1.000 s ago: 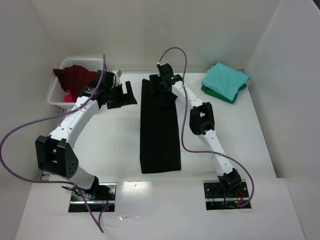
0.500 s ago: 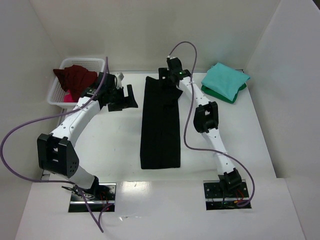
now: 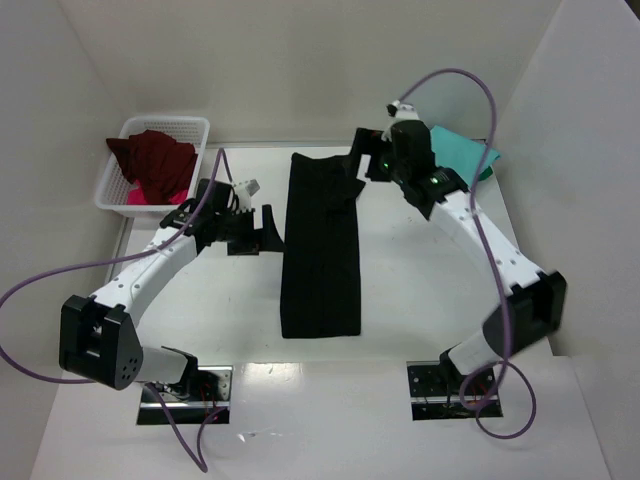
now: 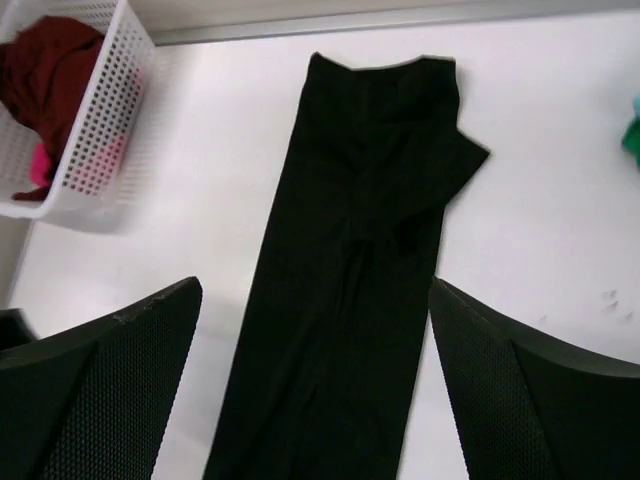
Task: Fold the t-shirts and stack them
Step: Grab the bottom of the folded rectangular tshirt with both arms
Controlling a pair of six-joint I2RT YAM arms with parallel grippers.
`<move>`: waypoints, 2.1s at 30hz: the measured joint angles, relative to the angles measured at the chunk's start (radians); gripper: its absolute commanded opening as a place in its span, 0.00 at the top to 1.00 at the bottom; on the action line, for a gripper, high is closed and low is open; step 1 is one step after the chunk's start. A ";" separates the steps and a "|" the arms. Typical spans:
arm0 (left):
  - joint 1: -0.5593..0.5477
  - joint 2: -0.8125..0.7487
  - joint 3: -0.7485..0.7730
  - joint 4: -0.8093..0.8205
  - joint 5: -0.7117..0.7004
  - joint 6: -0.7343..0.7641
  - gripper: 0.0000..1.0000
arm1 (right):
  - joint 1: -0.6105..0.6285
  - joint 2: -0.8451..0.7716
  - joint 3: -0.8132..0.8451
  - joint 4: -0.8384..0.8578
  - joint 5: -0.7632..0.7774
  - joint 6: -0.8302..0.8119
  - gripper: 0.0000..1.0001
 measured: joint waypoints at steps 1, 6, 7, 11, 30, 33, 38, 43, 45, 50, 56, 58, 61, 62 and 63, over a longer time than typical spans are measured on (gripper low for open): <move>-0.006 -0.015 -0.038 -0.005 0.005 -0.010 0.01 | -0.003 -0.056 -0.062 0.012 -0.006 0.022 0.01; -0.042 -0.032 -0.134 -0.027 0.015 -0.048 0.01 | -0.015 -0.250 -0.453 0.005 -0.079 0.181 0.08; -0.044 -0.032 -0.136 -0.028 0.015 -0.048 0.01 | -0.015 -0.253 -0.491 -0.008 -0.092 0.199 0.08; -0.068 -0.035 -0.162 -0.035 0.008 -0.070 0.01 | 0.016 -0.318 -0.687 -0.037 -0.141 0.314 0.08; -0.189 -0.084 -0.343 0.008 -0.004 -0.193 0.02 | 0.199 -0.653 -1.037 -0.043 -0.253 0.599 0.10; -0.193 -0.141 -0.360 0.007 -0.032 -0.249 0.04 | 0.220 -0.617 -1.037 -0.030 -0.255 0.608 0.11; -0.195 -0.218 -0.394 0.008 -0.073 -0.344 0.08 | 0.258 -0.484 -1.037 0.012 -0.257 0.614 0.14; -0.197 -0.246 -0.425 0.008 -0.097 -0.397 0.09 | 0.281 -0.436 -1.035 0.031 -0.254 0.622 0.24; -0.202 -0.230 -0.429 0.008 -0.108 -0.410 0.10 | 0.290 -0.394 -1.025 0.041 -0.252 0.625 0.27; -0.234 -0.173 -0.430 0.012 -0.130 -0.410 0.13 | 0.326 -0.299 -0.990 0.078 -0.256 0.635 0.32; -0.303 -0.104 -0.430 0.038 -0.145 -0.424 0.14 | 0.352 -0.244 -0.962 0.103 -0.257 0.641 0.38; -0.330 -0.081 -0.430 0.051 -0.150 -0.436 0.15 | 0.353 -0.240 -0.961 0.104 -0.252 0.645 0.41; -0.377 -0.040 -0.430 0.070 -0.170 -0.463 0.18 | 0.353 -0.240 -0.961 0.100 -0.244 0.645 0.47; -0.388 -0.031 -0.430 0.074 -0.177 -0.468 0.19 | 0.353 -0.240 -0.961 0.099 -0.239 0.645 0.48; -0.396 -0.026 -0.430 0.076 -0.185 -0.478 0.20 | 0.353 -0.240 -0.961 0.099 -0.236 0.646 0.49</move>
